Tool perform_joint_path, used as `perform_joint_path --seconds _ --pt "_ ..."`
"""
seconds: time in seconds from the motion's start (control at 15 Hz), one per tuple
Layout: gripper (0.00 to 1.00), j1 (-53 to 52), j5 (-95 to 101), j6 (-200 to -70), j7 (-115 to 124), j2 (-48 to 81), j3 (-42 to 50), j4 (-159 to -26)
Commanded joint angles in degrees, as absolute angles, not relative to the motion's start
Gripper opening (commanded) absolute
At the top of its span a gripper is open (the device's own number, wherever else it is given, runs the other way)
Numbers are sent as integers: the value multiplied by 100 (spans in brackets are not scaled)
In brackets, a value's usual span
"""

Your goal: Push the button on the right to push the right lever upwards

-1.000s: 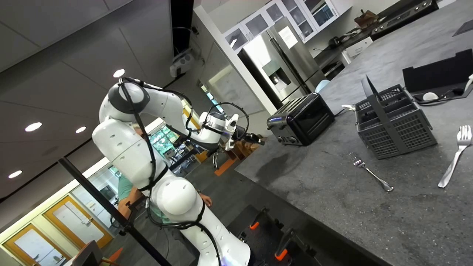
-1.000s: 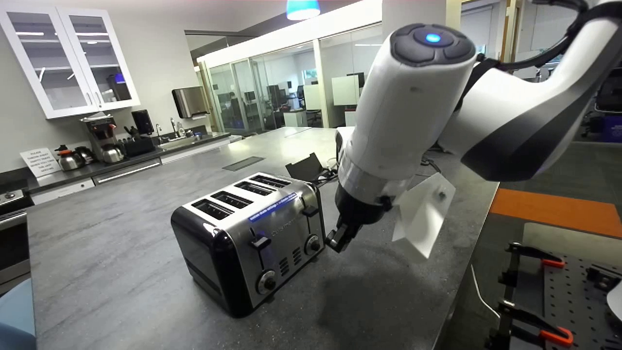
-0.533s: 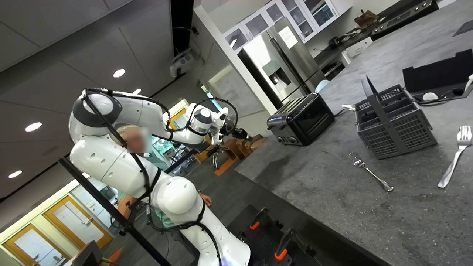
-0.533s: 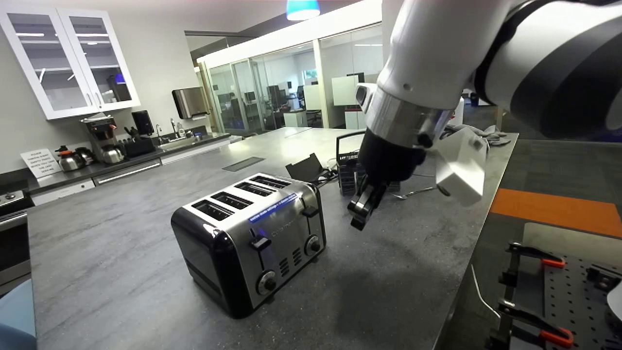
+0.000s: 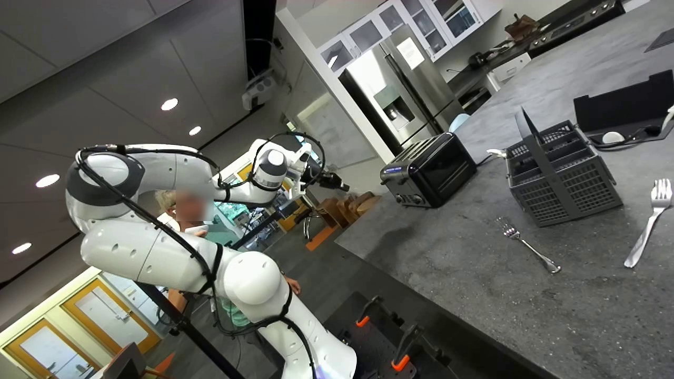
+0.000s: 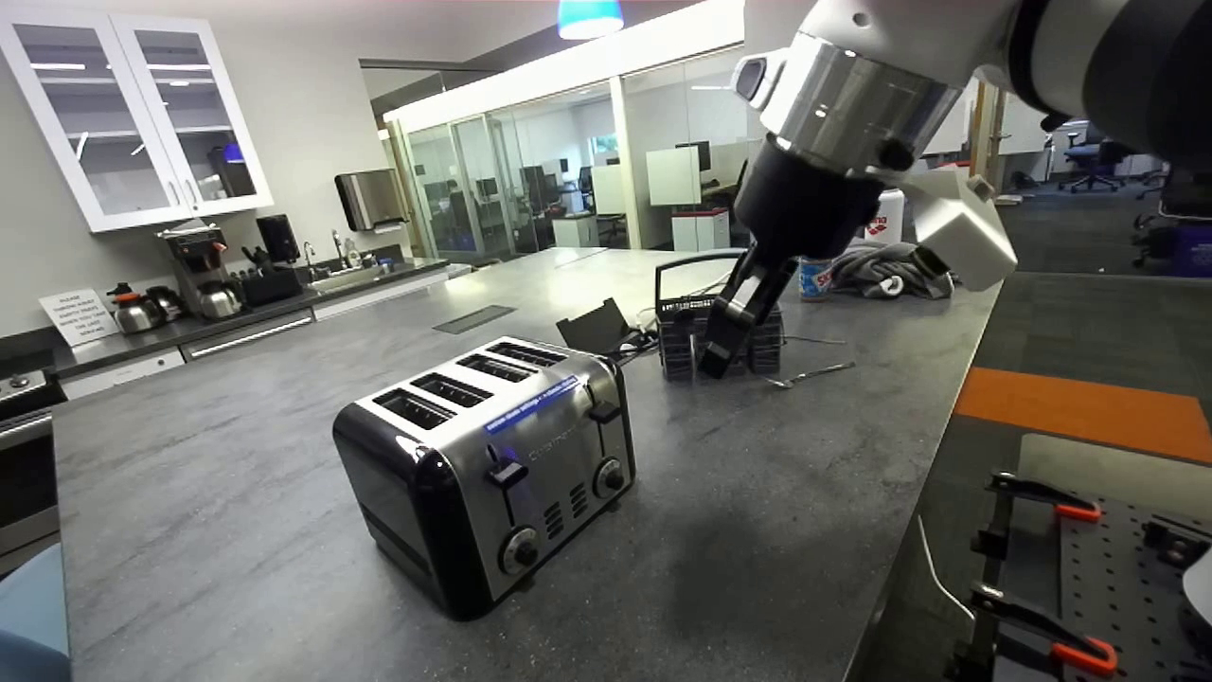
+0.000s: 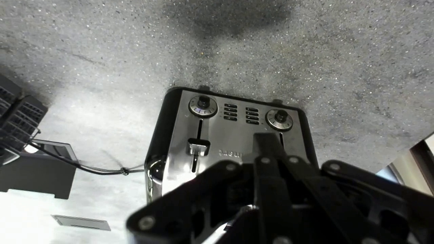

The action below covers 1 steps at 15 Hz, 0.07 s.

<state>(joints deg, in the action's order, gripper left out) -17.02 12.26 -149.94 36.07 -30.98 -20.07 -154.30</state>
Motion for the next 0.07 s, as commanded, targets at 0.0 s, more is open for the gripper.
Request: perform_joint_path --seconds 0.0 --pt "0 -1636 835 -14886 3181 -3585 -2080 -15658"
